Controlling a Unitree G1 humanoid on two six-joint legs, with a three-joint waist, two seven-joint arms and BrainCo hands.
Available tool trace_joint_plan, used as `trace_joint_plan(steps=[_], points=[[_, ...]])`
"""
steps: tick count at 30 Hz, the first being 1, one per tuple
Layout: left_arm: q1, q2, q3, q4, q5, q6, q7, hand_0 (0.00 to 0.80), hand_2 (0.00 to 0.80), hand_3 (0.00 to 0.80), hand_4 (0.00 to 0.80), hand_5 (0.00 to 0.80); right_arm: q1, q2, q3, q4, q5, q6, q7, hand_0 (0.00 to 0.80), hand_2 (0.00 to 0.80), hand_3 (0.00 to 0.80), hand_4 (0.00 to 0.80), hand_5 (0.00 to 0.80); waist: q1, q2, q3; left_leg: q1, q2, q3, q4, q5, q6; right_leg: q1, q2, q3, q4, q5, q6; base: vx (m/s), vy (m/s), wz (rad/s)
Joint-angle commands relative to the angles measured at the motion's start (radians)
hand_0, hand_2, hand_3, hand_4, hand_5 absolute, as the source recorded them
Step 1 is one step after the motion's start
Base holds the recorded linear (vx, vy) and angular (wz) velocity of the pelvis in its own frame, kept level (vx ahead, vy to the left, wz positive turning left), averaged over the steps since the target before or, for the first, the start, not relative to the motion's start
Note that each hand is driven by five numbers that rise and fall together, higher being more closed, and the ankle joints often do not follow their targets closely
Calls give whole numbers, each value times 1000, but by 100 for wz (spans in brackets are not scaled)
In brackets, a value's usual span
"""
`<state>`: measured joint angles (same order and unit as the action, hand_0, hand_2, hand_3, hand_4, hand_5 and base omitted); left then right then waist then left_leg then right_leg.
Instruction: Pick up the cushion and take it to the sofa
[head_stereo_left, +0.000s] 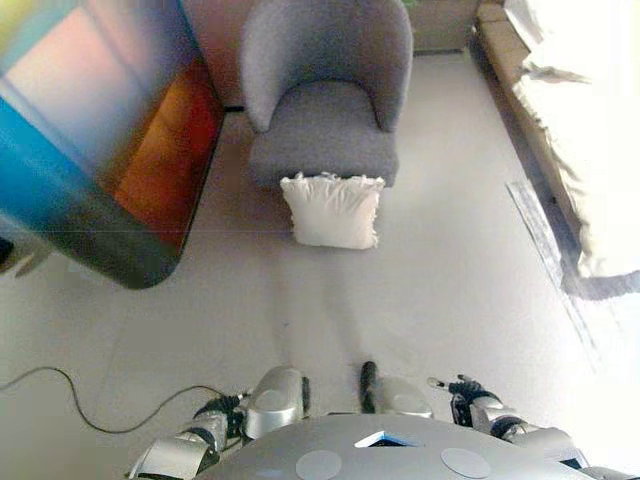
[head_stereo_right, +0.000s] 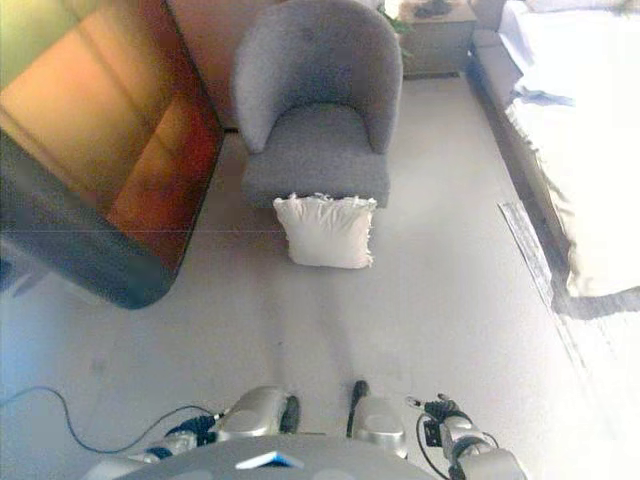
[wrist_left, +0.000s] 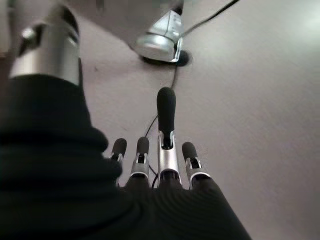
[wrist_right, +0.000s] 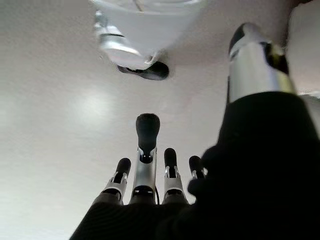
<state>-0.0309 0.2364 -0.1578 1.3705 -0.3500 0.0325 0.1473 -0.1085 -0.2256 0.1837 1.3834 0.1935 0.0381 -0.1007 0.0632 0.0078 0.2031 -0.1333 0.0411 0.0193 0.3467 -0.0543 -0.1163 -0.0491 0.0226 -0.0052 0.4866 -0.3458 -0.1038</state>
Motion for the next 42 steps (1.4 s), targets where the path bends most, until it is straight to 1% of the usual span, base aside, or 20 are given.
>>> trace_joint_plan(steps=[1, 3, 6, 9, 12, 15, 16, 18, 19, 20, 21, 25, 27, 28, 29, 31, 32, 34, 36, 42], points=[[14, -52, 19, -23, -14, -15, -16, 0, 0, 0, 0, 0, 3, -42, 8, -33, -6, -13, -5, 0, 0, 0, 0, 0, 60, 23, 27, -203, -13, 54, -145, 207, 46, 255, 9, 49, -299, 87, 77, 559, 76, 44], [29, -54, 13, -21, -16, -18, -28, 0, 0, 0, 0, 0, 4, -42, 11, -32, 5, -9, -10, 0, 0, 0, 0, 0, 87, 35, 24, -221, 11, 67, -253, 255, 26, 320, 9, 78, -292, 47, 80, 599, 121, 7], [58, -60, 27, -18, -24, -16, -35, 0, 0, 0, 0, 0, 34, -35, 26, -41, -13, -17, -15, 0, 0, 0, 0, 0, 115, 38, 18, -233, 40, 58, -359, 273, 11, 391, -1, 125, -263, -14, 88, 613, 152, -20], [81, -55, 49, -13, -32, -18, -45, 0, 0, 0, 0, 0, 84, -26, 26, -46, -34, -47, -23, 0, 0, 0, 0, 0, 129, 35, 15, -271, 77, 69, -389, 281, -3, 431, -24, 151, -224, -64, 106, 626, 192, -40], [93, -44, 79, -4, -41, -22, -63, 0, 0, 0, 0, 0, 113, -19, 4, -42, -49, -66, -32, 0, 0, 0, 0, 0, 132, 26, 4, -288, 78, 73, -349, 267, 8, 449, -65, 147, -185, -71, 141, 610, 253, -29], [102, -22, 121, 3, -36, -56, -81, 0, 0, 0, 0, 0, 144, -2, -22, -46, -107, -95, -19, 0, 0, 0, 0, 0, 127, 3, -21, -297, 47, 49, -216, 241, 43, 423, -122, 128, -86, 54, 209, 574, 237, -48], [101, -20, 123, 1, -39, -56, -81, 0, 0, 0, 0, 0, 149, 1, -21, -50, -115, -97, -21, 0, 0, 0, 0, 0, 132, 9, -29, -299, 54, 51, -204, 234, 52, 414, -120, 132, -82, 89, 217, 531, 219, -83], [87, -14, 120, -23, -49, -66, -76, 0, 0, 0, 0, 0, 172, 21, -8, -86, -126, -121, -38, 0, 0, 0, 0, 0, 120, -15, -47, -288, 6, 63, -166, 174, 107, 363, -163, 102, 34, 224, 256, 469, 202, -74], [70, -9, 106, -30, -44, -64, -69, 0, 0, 0, 0, 0, 177, 30, 3, -112, -112, -133, -53, 0, 0, 0, 0, 0, 120, 4, -59, -273, 12, 60, -174, 156, 126, 301, -145, 110, 83, 291, 254, 416, 181, -53], [58, -5, 93, -37, -42, -64, -63, 0, 0, 0, 0, 0, 177, 34, 11, -130, -100, -143, -60, 0, 0, 0, 0, 0, 100, -9, -55, -257, -18, 59, -174, 137, 137, 258, -150, 101, 134, 291, 251, 299, 151, -39], [42, -1, 80, -45, -44, -62, -56, 0, 0, 0, 0, 0, 173, 36, 20, -147, -85, -158, -68, 0, 0, 0, 0, 0, 95, 10, -58, -246, -7, 59, -183, 132, 145, 203, -118, 110, 149, 314, 244, 316, 121, -7], [-52, 16, 37, -67, -122, -46, -27, 0, 0, 0, 0, 0, 145, 47, 45, -166, -51, -206, -85, 0, 0, 0, 0, 0, 10, -10, -18, -187, -78, 68, -210, 95, 168, 4, -88, 46, 81, 233, 235, 238, 62, 9], [-82, 2, 25, -67, -152, -45, -7, 0, 0, 0, 0, 0, 130, 37, 49, -164, -39, -231, -87, 0, 0, 0, 0, 0, -24, 20, 12, -144, -68, 43, -229, 83, 162, -162, -51, 12, 14, 225, 211, 145, 43, -6], [-85, 0, 24, -67, -153, -42, -3, 0, 0, 0, 0, 0, 128, 36, 49, -163, -37, -235, -88, 0, 0, 0, 0, 0, -32, 21, 16, -139, -71, 38, -228, 79, 161, -177, -54, 4, 13, 217, 208, 88, 39, -10], [-97, -9, 14, -67, -169, -45, 7, 0, 0, 0, 0, 0, 119, 27, 51, -161, -28, -267, -85, 0, 0, 0, 0, 0, -68, 28, 43, -107, -75, 25, -226, 55, 158, -288, -58, -30, -57, 249, 195, 170, 21, 5], [-96, -18, 12, -63, -174, -50, 10, 0, 0, 0, 0, 0, 119, 21, 50, -159, -14, -296, -81, 0, 0, 0, 0, 0, -105, 19, 58, -74, -91, 19, -220, 16, 157, -338, -85, -51, -158, 309, 200, 309, 5, 17], [-80, -32, 15, -56, -179, -68, 9, 0, 0, 0, 0, 0, 131, 17, 44, -160, -25, -316, -87, 0, 0, 0, 0, 0, -144, -6, 61, -14, -130, 3, -225, -46, 157, -372, -129, -55, -288, 424, 230, 507, -22, 28], [-46, -49, 26, -44, -174, -91, 5, 0, 0, 0, 0, 0, 158, 18, 29, -153, -63, -324, -96, 0, 0, 0, 0, 0, -173, -16, 50, 95, -151, -31, -247, -109, 155, -372, -166, -79, -433, 507, 258, 621, -37, 60], [-10, -58, 44, -33, -154, -106, -4, 0, 0, 0, 0, 0, 199, 27, 10, -146, -94, -348, -102, 0, 0, 0, 0, 0, -190, -10, 38, 192, -143, -61, -264, -160, 152, -353, -177, -95, -496, 536, 266, 658, -71, 77], [57, -66, 79, -16, -134, -132, -26, 0, 0, 0, 0, 0, 295, 52, -13, -131, -177, -423, -130, 0, 0, 0, 0, 0, -235, -24, 9, 340, -119, -98, -215, -282, 143, -345, -204, -90, -425, 560, 256, 523, -160, 39]])
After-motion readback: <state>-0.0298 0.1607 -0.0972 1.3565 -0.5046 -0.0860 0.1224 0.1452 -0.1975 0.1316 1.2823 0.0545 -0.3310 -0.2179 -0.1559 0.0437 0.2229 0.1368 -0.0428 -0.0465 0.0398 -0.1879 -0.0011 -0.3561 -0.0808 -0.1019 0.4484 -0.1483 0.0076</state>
